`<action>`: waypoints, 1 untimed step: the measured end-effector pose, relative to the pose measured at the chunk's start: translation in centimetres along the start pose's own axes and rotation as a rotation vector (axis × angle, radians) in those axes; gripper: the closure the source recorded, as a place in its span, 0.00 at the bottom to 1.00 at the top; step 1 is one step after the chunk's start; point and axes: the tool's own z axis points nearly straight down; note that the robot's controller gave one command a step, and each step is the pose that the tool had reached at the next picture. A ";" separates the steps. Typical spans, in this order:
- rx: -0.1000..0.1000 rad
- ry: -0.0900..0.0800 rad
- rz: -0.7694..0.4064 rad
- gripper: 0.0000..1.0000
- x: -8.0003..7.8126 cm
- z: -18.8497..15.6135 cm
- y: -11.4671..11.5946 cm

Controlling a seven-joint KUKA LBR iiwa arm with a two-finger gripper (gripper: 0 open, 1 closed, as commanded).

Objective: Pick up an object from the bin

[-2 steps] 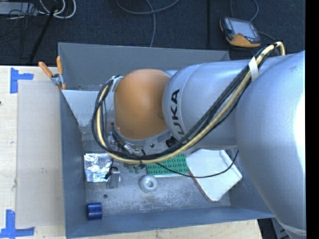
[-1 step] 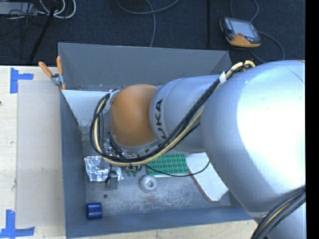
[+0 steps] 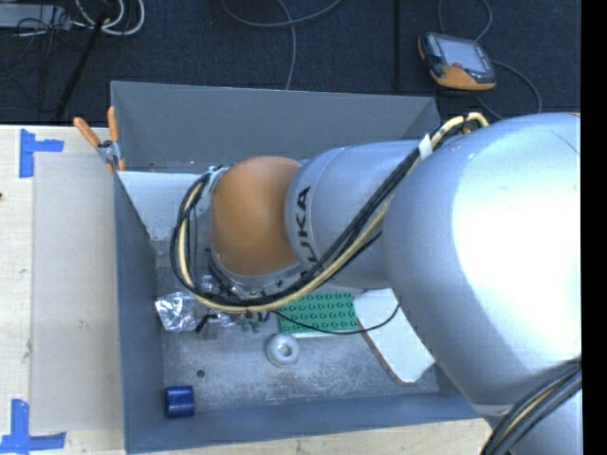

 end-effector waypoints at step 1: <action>-0.002 -0.004 -0.031 1.00 -1.3 -3.9 3.5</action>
Offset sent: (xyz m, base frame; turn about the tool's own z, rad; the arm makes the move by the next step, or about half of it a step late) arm 0.0111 0.0340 0.0365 -0.0279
